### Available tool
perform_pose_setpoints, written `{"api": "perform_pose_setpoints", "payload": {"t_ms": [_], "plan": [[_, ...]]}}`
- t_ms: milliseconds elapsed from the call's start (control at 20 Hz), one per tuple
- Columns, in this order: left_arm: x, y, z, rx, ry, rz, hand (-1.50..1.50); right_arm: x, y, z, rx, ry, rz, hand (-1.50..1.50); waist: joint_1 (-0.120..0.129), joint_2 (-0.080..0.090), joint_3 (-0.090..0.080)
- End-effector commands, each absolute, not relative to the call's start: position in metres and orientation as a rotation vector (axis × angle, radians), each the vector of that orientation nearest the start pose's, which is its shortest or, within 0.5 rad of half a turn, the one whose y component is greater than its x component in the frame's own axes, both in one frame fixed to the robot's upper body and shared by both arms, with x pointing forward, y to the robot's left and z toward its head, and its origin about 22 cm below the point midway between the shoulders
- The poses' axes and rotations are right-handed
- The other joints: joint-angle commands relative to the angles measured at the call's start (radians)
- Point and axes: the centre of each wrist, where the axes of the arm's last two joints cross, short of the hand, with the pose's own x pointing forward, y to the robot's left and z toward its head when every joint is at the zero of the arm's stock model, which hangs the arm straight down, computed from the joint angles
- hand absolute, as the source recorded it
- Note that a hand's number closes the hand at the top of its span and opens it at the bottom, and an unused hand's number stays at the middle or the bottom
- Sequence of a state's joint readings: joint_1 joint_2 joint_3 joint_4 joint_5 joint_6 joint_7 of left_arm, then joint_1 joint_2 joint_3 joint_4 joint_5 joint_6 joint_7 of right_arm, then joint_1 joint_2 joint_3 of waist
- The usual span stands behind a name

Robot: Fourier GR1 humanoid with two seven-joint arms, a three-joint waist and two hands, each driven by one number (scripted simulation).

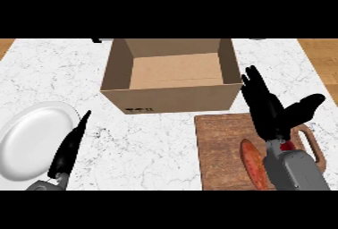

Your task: Pick the sweet potato from the cutting board and place it in the cardboard box

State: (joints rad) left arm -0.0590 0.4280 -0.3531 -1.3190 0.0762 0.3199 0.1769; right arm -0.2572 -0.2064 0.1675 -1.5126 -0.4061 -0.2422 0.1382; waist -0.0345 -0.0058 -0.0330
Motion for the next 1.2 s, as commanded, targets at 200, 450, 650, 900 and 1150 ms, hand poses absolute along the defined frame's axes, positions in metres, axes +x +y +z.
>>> {"api": "perform_pose_setpoints", "payload": {"t_ms": [200, 450, 650, 900, 1150], "plan": [[0.272, 0.233, 0.030, 0.146, -1.530, -0.392, 0.00, 0.223, -0.230, 0.015, -0.144, -1.392, 0.079, -1.50, -0.024, -0.009, 0.029], [0.269, 0.219, 0.030, 0.096, -1.557, -0.397, 0.00, 0.213, -0.306, 0.003, -0.663, -1.374, 0.577, -1.50, -0.056, -0.012, 0.015], [0.272, 0.217, 0.032, 0.056, -1.567, -0.396, 0.00, 0.183, -0.303, -0.003, -0.836, -1.447, 0.853, -1.50, -0.042, -0.011, 0.024], [0.265, 0.229, 0.033, 0.025, -1.572, -0.404, 0.00, 0.146, -0.302, 0.040, -0.985, -1.420, 0.962, -1.50, -0.033, -0.013, 0.025], [0.260, 0.223, 0.030, 0.023, -1.577, -0.413, 0.00, 0.116, -0.274, 0.102, -0.933, -1.272, 1.018, -1.50, -0.023, -0.008, 0.025]]}}
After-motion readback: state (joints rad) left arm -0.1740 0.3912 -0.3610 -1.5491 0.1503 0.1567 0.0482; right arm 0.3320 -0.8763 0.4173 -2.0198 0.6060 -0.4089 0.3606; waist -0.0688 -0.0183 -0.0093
